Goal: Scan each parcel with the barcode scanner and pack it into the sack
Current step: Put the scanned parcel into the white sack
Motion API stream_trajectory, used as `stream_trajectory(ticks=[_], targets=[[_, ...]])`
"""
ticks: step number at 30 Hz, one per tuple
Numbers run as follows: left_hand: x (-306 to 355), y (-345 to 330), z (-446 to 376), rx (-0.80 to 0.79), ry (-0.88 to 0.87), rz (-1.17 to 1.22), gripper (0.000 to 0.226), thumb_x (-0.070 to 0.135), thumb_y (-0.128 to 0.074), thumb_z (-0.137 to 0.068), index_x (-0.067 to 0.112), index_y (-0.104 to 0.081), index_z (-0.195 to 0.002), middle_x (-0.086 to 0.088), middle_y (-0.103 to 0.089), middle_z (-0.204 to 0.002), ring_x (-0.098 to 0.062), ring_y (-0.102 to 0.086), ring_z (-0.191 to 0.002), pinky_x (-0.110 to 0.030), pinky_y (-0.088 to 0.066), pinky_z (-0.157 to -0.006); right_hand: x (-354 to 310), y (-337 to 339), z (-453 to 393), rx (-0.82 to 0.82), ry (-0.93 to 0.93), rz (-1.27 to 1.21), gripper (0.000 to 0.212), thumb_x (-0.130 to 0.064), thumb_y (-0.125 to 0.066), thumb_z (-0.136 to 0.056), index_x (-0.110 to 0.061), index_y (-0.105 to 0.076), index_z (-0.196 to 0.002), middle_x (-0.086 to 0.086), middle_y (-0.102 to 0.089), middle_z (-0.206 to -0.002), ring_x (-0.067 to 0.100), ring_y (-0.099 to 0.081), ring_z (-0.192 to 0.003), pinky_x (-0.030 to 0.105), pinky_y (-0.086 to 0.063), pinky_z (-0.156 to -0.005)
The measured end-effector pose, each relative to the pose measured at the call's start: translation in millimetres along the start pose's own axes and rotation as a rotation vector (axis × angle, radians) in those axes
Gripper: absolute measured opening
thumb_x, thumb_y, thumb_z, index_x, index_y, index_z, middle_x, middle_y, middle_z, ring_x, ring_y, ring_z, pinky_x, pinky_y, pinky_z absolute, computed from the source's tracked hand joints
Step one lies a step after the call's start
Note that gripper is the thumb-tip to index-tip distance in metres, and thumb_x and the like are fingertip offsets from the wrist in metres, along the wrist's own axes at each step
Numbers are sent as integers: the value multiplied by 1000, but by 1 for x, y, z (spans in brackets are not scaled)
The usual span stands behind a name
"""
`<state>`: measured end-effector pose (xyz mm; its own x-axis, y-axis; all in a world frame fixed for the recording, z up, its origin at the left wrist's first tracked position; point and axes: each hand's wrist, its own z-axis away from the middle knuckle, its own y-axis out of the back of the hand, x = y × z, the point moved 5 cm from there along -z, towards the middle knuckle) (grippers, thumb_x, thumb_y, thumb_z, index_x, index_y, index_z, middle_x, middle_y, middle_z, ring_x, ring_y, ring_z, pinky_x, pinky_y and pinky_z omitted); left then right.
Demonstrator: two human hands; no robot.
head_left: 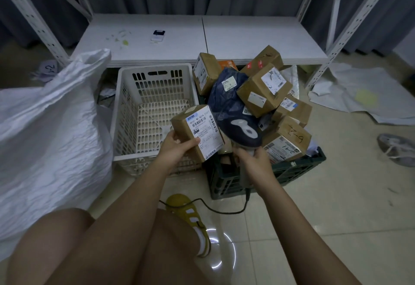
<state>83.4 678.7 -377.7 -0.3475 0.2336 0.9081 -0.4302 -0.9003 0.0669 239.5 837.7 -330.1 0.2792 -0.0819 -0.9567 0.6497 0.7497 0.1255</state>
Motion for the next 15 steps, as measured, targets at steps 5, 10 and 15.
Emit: stream_trajectory(ticks=[5,10,15], targets=[[0,-1,3,-7,-29,-35,63,18,-80,-78,14,-50,-133,6,-55,-117,-21,-63,-104,-44,-52,-95,6,-10,16,-153,70,77,32,-12,-78,-79,-25,-65,-105,-15,-69,-97,-8,-63,-90,10,-50,-73],[-2,0,2,-10,-35,-30,63,19,-79,-78,16,-50,-134,7,-54,-118,-21,-63,-105,-45,-52,-95,6,-9,17,-57,104,138,39,-14,-79,-78,-25,-62,-111,-16,-66,-99,-10,-57,-93,6,-45,-69],[0,-1,3,-24,-51,-34,64,18,-77,-80,15,-47,-137,6,-51,-118,-21,-62,-104,-43,-52,-96,2,-8,16,-75,105,131,37,-11,-78,-78,-35,-59,-99,-24,-62,-93,-13,-57,-88,5,-46,-69]])
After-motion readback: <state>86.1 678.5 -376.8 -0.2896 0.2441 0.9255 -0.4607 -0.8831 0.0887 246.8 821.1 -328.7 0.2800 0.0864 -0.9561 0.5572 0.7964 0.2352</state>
